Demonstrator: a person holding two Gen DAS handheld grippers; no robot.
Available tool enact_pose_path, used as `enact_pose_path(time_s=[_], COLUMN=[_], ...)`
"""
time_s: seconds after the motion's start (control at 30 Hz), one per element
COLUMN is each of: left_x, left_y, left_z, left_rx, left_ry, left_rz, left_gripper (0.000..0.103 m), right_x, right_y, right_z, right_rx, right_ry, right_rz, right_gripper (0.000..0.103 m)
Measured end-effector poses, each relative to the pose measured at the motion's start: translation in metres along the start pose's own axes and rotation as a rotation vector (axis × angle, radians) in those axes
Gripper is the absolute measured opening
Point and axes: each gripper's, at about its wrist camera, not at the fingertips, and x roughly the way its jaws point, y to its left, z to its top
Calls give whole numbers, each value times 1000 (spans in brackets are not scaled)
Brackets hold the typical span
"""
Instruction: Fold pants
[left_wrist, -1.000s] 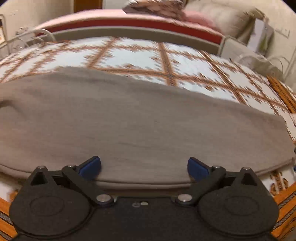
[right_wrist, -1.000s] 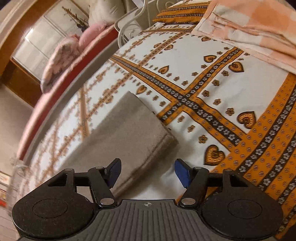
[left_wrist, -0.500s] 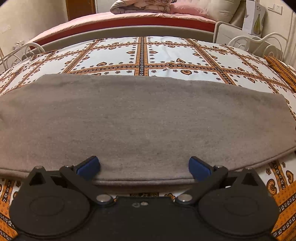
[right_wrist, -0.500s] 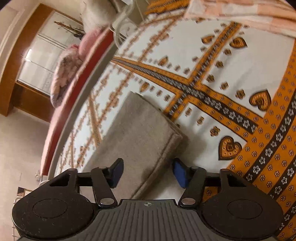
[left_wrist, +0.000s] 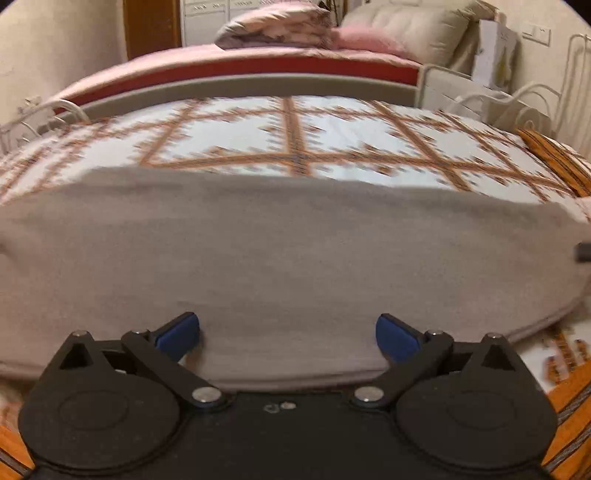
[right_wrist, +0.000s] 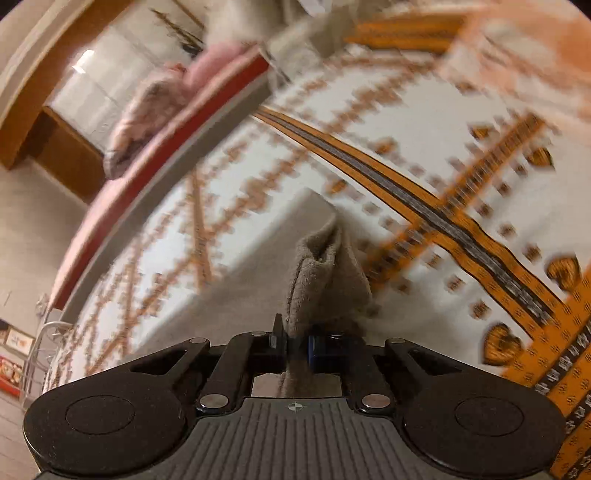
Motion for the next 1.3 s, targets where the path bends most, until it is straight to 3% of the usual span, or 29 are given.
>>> enact_pose_path(time_s=[0.1,0.27,0.37,0.47,0.63,0.8,0.87,0.9,0.93,0.97,1.0,1.2,1.23,1.3], left_x=[-12,-35,-53,-65,-72,-78,-80,-81,-82,-82,-81,-79,-78,-75], left_y=[71,214,281,329,371,399,411,417,423,428,431,438,437,436], left_z=[6,22,25,21,8,-4,-11,-15,-18,-21,-22,-23,-23,-23], left_rx=[9,-14,-37,-104,-236,-331,-393,-418,-441,-456,-462,-461,-457,-446], left_ry=[-52,-100,-135,-150,-125,-90,-76,-71,-67,-64,-61,-51,-47,-35], left_rz=[61,232,340,393,383,364,343,332,321,312,306,298,297,292], left_gripper=[94,94,95,95,96,96,96,96,96,97,96,97,97,97], right_x=[-8,-11,-3,12,42,91,115,117,114,112,110,82,84,100], right_y=[33,96,136,180,263,332,347,350,351,351,352,348,347,344], right_z=[-5,-20,-31,-51,-114,-219,-260,-275,-279,-278,-278,-266,-262,-260], right_rx=[-97,-219,-278,-330,-489,-592,-678,-706,-709,-693,-674,-659,-624,-558], right_ry=[-35,-73,-68,-49,33,234,339,313,282,288,305,246,232,278], right_rz=[12,66,107,152,241,358,299,288,307,334,356,438,431,392], right_gripper=[10,10,10,10,10,11,16,23,30,44,51,49,46,23])
